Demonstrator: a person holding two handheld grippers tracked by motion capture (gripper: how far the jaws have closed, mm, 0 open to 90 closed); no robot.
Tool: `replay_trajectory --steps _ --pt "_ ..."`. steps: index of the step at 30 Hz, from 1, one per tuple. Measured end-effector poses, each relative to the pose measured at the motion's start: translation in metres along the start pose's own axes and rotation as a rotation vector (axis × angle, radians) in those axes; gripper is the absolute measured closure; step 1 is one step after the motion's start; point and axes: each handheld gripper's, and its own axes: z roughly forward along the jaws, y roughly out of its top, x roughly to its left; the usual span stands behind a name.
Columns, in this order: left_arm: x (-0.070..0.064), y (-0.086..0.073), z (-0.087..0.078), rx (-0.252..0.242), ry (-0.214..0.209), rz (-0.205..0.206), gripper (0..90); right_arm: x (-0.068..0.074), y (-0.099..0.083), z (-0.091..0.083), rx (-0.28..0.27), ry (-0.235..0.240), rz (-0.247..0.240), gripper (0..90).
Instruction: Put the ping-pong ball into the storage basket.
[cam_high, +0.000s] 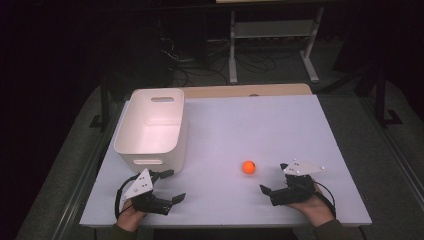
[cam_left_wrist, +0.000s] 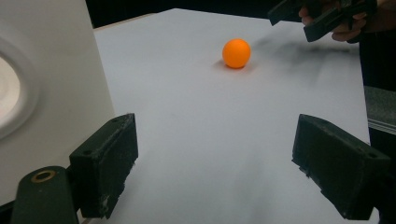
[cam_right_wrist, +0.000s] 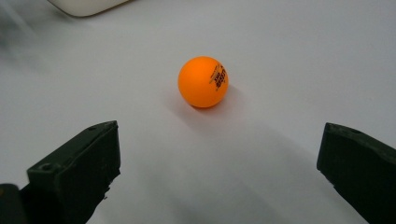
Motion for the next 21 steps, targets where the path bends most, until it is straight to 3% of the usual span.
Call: replay_trajectory --steps 21 --pt "0.0001 -0.0002 -0.0005 -0.005 0.004 -0.002 14.1 0.0007 0.0031 0.0000 0.000 0.010 -0.003 0.0"
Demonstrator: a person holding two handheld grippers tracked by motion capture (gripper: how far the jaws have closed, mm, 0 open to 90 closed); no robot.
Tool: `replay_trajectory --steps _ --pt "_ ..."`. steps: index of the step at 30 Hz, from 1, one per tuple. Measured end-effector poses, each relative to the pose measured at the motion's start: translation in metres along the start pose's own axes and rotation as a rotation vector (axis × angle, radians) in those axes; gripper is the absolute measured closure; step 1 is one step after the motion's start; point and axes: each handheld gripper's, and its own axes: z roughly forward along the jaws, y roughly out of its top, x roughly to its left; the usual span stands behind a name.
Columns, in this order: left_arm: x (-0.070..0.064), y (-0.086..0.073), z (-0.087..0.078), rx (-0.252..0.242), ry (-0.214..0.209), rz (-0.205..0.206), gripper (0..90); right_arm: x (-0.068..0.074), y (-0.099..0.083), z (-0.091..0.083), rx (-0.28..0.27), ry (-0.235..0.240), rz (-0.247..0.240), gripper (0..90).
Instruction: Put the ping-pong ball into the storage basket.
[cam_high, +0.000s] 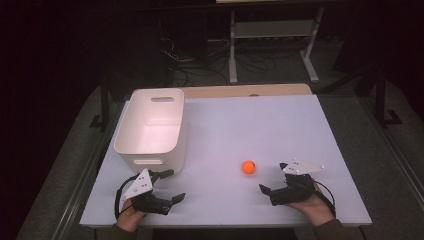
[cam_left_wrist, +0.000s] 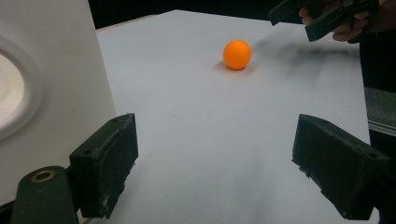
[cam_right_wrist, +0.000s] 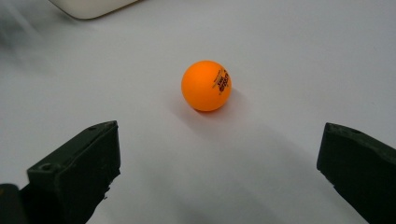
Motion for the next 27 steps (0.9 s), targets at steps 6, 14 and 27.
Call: replay_trajectory --steps 6,14,27 --pt "0.0002 0.0001 0.0002 0.002 0.000 -0.001 14.1 0.0001 0.0009 -0.0003 -0.001 0.004 -0.001 0.0" --pt "0.0004 0.0001 0.0002 0.003 -0.001 0.001 14.1 0.0004 0.0044 0.0001 -0.005 0.009 -0.008 0.0" --pt "0.0006 0.0000 0.0004 0.000 -0.003 -0.007 14.1 0.0019 0.0085 0.0058 -0.001 0.018 -0.009 0.0"
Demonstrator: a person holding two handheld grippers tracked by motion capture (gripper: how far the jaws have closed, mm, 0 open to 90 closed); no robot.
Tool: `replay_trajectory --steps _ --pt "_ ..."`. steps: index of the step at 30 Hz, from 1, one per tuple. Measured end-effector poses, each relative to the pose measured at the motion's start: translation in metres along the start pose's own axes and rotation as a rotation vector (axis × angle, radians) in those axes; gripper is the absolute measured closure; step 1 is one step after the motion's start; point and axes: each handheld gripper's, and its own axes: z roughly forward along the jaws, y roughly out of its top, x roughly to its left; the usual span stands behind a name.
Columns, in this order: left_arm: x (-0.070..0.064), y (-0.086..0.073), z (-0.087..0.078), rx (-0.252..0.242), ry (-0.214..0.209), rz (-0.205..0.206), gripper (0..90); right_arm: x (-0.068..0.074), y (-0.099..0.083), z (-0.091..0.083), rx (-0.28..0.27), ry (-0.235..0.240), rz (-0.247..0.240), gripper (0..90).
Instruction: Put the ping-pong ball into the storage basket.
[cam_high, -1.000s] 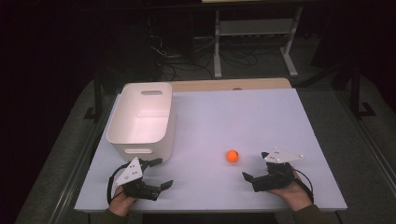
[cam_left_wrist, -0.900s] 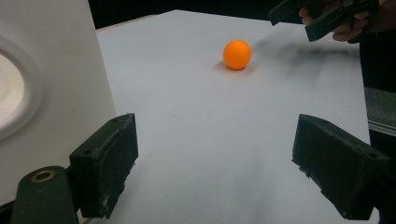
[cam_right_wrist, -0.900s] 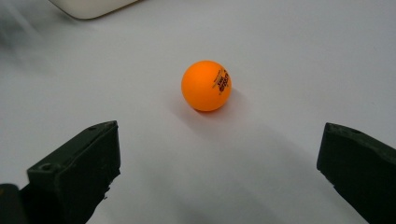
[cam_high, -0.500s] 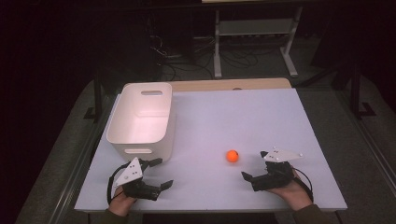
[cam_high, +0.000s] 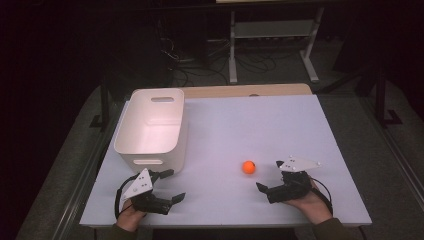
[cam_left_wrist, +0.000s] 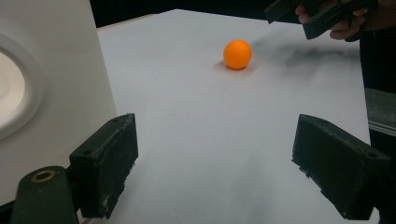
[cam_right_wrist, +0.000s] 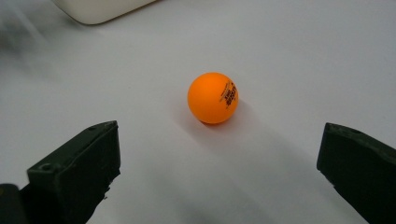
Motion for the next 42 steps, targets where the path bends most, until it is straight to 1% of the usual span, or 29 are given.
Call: replay_trajectory --steps 3,5,15,22,42 --pt "0.000 0.000 0.000 0.001 0.000 0.001 14.1 0.000 0.001 0.001 0.004 0.001 -0.005 0.0" --pt "0.000 0.000 0.000 0.000 0.000 -0.001 14.1 0.000 0.002 0.001 -0.004 0.001 -0.004 0.0" --pt "0.000 0.000 0.000 0.001 0.000 -0.002 14.1 0.000 0.005 0.002 -0.008 0.002 -0.003 0.0" --pt "0.001 0.000 0.000 -0.001 -0.003 -0.013 14.1 -0.001 0.007 0.004 -0.007 0.000 -0.002 0.0" --pt "0.001 0.000 0.000 -0.001 0.001 -0.011 14.1 -0.004 0.014 0.007 -0.012 -0.005 0.003 0.0"
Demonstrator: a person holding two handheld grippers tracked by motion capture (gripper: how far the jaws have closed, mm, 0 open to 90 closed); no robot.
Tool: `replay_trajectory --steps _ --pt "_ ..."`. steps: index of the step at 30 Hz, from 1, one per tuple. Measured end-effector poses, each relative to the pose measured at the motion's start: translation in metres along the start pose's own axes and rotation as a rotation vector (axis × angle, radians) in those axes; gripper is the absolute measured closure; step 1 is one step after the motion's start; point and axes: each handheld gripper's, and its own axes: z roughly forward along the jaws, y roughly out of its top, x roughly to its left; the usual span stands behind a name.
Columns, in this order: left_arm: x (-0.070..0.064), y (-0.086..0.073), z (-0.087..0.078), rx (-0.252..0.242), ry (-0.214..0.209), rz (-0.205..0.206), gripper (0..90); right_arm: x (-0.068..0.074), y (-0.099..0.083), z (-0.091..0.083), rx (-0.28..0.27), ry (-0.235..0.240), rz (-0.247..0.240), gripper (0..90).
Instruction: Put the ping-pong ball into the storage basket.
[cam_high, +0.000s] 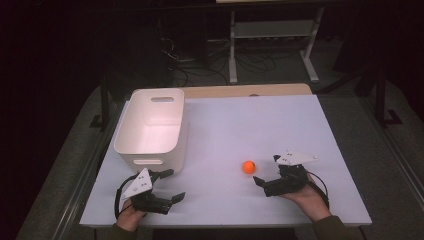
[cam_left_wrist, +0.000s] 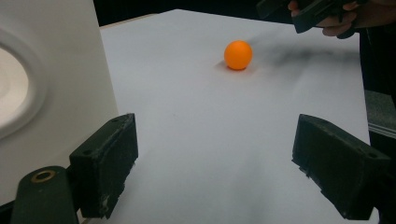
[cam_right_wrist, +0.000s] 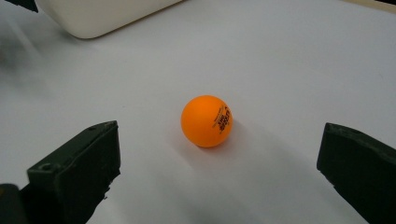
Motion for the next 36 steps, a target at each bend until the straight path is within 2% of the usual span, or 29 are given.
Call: replay_trajectory --steps 36 --pt "0.001 0.000 0.000 -0.002 0.000 -0.001 14.1 -0.008 0.014 0.007 -0.019 -0.001 0.010 0.0"
